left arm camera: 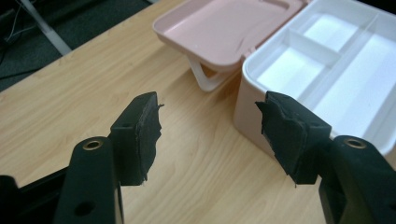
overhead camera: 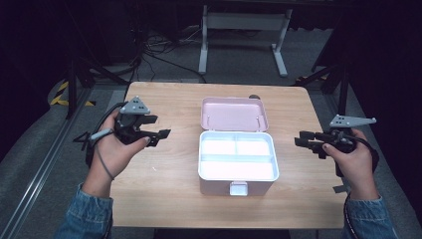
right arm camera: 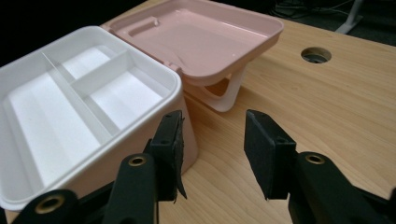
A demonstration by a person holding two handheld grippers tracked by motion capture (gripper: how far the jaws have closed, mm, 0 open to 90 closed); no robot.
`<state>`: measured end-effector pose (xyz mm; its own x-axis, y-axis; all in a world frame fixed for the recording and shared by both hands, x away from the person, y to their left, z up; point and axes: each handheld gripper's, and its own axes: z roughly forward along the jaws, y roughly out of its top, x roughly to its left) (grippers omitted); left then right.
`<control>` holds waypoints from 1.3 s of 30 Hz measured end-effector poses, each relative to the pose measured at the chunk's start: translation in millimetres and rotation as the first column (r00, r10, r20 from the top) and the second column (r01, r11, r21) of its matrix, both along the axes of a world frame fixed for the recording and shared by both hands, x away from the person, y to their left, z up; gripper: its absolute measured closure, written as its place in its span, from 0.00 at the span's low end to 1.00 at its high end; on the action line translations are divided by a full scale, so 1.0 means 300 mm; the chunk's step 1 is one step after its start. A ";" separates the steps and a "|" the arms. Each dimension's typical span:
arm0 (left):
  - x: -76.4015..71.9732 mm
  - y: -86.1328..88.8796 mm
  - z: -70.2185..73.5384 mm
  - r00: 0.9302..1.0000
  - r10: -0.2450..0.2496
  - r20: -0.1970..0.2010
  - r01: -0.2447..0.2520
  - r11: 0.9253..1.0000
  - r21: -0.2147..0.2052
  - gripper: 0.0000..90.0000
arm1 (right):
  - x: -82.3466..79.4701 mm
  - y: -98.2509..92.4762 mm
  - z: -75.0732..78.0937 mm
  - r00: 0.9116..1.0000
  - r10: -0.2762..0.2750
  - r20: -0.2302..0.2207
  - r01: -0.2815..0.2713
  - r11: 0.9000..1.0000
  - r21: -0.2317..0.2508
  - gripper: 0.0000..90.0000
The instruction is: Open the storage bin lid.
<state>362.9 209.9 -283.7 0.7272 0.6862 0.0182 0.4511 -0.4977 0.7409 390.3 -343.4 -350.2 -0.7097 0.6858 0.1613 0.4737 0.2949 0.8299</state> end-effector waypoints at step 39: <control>-0.052 0.248 -0.357 0.953 0.187 -0.239 -0.145 0.973 0.181 0.36 | 0.057 -0.127 -0.165 0.975 -0.123 -0.186 0.070 0.961 -0.268 0.53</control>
<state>347.3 284.4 -390.9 0.5984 0.8006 -0.0316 0.6990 -0.5024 0.5089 407.6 -381.6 -399.6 -0.6096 0.7863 0.1005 0.6580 0.4313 0.6173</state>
